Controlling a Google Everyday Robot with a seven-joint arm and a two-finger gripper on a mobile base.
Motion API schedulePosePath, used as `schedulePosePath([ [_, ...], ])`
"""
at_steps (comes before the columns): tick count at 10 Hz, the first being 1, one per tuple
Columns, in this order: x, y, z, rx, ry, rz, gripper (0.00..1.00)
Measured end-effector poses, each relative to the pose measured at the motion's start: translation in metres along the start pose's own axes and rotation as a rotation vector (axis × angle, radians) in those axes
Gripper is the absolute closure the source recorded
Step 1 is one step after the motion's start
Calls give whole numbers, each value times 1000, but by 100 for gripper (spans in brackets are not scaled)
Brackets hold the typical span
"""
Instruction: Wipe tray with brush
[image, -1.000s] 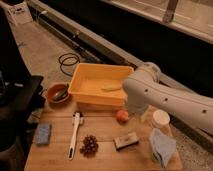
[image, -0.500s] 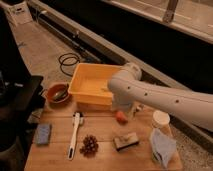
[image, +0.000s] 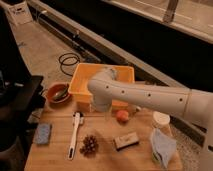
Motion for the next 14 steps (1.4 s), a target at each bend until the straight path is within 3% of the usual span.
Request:
schedulePosePath([
  [2, -27, -37, 10, 66, -57, -91, 35],
  [8, -26, -39, 14, 50, -50, -84, 35],
  [11, -35, -63, 44, 60, -73, -111, 35],
  [14, -47, -85, 79, 58, -125, -160, 35],
])
